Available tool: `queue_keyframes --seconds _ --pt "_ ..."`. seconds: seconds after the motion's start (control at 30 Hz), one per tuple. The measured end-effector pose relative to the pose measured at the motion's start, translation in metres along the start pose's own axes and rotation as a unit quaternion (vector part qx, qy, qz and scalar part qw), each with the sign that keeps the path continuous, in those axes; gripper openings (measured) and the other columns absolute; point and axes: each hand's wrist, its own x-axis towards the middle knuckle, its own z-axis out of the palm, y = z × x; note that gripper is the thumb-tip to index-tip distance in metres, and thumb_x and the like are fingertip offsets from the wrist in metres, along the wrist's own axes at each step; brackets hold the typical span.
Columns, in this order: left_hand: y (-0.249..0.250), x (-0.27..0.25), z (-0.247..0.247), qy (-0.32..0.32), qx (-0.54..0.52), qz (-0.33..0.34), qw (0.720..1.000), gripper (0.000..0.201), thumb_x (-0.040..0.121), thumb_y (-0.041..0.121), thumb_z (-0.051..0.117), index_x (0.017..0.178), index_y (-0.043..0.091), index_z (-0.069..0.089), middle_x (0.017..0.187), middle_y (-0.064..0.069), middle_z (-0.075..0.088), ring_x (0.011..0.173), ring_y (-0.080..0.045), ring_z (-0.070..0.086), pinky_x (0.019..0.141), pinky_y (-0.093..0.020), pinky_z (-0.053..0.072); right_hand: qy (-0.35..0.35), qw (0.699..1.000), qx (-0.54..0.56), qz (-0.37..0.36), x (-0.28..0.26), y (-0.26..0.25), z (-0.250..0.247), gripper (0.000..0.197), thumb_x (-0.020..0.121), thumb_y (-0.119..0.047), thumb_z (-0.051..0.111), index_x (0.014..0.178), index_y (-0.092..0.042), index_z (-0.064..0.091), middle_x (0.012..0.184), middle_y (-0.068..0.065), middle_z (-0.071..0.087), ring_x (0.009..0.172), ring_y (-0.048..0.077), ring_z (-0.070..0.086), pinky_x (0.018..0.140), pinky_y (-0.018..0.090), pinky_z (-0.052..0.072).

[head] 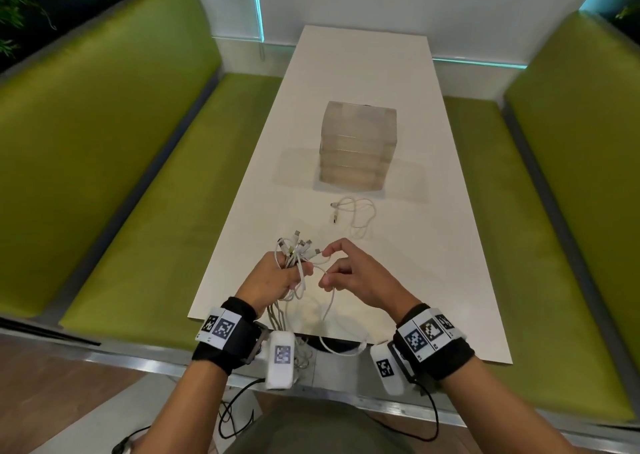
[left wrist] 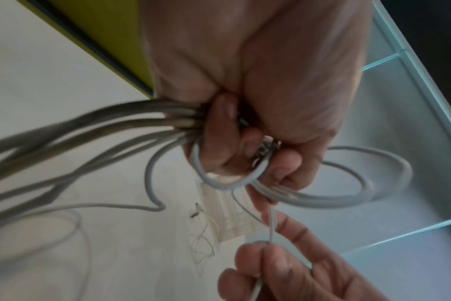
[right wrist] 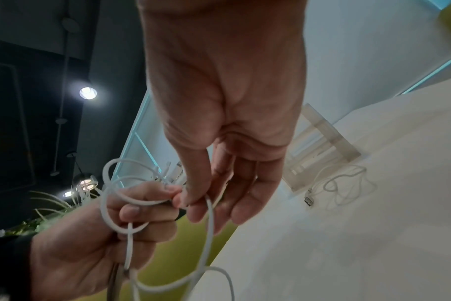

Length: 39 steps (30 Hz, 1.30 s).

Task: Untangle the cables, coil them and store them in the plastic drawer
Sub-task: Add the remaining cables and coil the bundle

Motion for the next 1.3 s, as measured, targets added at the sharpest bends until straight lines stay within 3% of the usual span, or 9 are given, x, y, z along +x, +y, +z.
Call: queue_keyframes --seconds 0.17,0.3,0.43,0.53,0.67,0.8,0.9,1.07,1.3 --pt "0.001 -0.001 0.002 -0.003 0.012 0.015 1.000 0.028 0.086 0.013 0.067 0.059 0.017 0.061 0.045 0.006 0.039 0.038 -0.006 0.030 0.041 -0.017 0.026 0.030 0.998 0.048 0.037 0.000 0.006 0.011 0.032 0.083 0.006 0.060 0.095 -0.012 0.036 0.079 0.014 0.066 0.068 0.023 0.065 0.069 0.034 0.058" --pt "0.003 -0.004 0.004 0.012 -0.005 0.042 0.999 0.006 0.089 0.009 0.064 0.086 0.008 0.069 0.043 0.013 0.044 0.037 -0.001 0.033 0.039 -0.012 0.027 -0.013 0.997 -0.050 0.048 0.003 0.018 0.010 0.022 0.078 -0.001 0.069 0.079 -0.016 0.053 0.077 0.010 0.069 0.071 0.021 0.063 0.068 0.029 0.052" --pt "0.005 -0.005 0.001 0.037 -0.025 0.055 0.998 0.009 0.091 0.007 0.061 0.099 0.006 0.067 0.041 0.018 0.046 0.037 0.002 0.038 0.040 -0.009 0.029 -0.018 0.990 -0.126 0.059 0.003 0.033 0.009 0.024 0.074 0.001 0.071 0.069 -0.018 0.056 0.079 0.005 0.069 0.082 0.029 0.068 0.071 0.034 0.052" --pt "0.005 -0.006 0.002 0.027 -0.025 0.054 0.998 0.012 0.089 0.005 0.063 0.101 0.003 0.066 0.041 0.018 0.048 0.037 0.002 0.040 0.041 -0.007 0.029 -0.044 0.973 -0.209 0.082 0.002 0.044 0.006 0.021 0.073 -0.002 0.074 0.084 -0.015 0.062 0.088 0.000 0.063 0.085 0.019 0.061 0.079 0.030 0.049" --pt "0.002 -0.005 0.003 0.018 -0.012 0.042 0.999 0.015 0.089 0.008 0.064 0.100 -0.001 0.068 0.040 0.015 0.043 0.036 0.000 0.034 0.039 -0.011 0.028 -0.042 0.969 -0.219 0.106 0.001 0.044 -0.007 0.049 0.083 0.006 0.057 0.127 -0.014 0.049 0.117 0.005 0.058 0.099 0.021 0.059 0.090 0.034 0.050" --pt "0.002 -0.005 0.006 0.000 0.015 0.041 0.999 0.009 0.088 0.009 0.065 0.094 0.006 0.071 0.042 0.014 0.049 0.037 0.001 0.039 0.040 -0.010 0.030 0.072 0.994 -0.086 -0.010 -0.003 0.023 -0.017 0.064 0.088 0.011 0.033 0.137 -0.029 0.039 0.137 -0.006 0.048 0.119 0.010 0.053 0.100 0.028 0.045" --pt "0.003 -0.005 0.007 -0.025 0.028 0.049 0.998 0.003 0.087 0.012 0.067 0.088 0.013 0.069 0.049 0.016 0.056 0.043 0.003 0.045 0.044 -0.010 0.034 0.035 0.994 -0.044 -0.095 -0.008 0.006 -0.018 0.054 0.095 -0.004 0.043 0.137 -0.038 0.042 0.144 -0.016 0.043 0.128 -0.002 0.044 0.103 0.018 0.040" --pt "0.009 -0.007 0.009 -0.077 0.030 0.067 0.994 0.013 0.090 0.008 0.062 0.101 0.011 0.067 0.055 0.020 0.060 0.047 0.006 0.050 0.047 -0.008 0.034 0.008 0.999 -0.017 -0.041 -0.003 0.003 -0.008 0.043 0.081 -0.032 0.073 0.122 -0.029 0.060 0.111 -0.002 0.070 0.101 0.010 0.065 0.095 0.034 0.051" --pt "-0.002 0.000 0.004 -0.010 -0.014 0.046 0.999 0.012 0.091 0.014 0.062 0.085 0.017 0.053 0.055 0.014 0.043 0.046 -0.005 0.035 0.045 -0.018 0.029 -0.042 0.998 -0.035 0.035 -0.008 0.011 0.001 0.019 0.088 -0.003 0.060 0.107 -0.006 0.061 0.083 0.013 0.070 0.071 0.021 0.069 0.070 0.028 0.058"
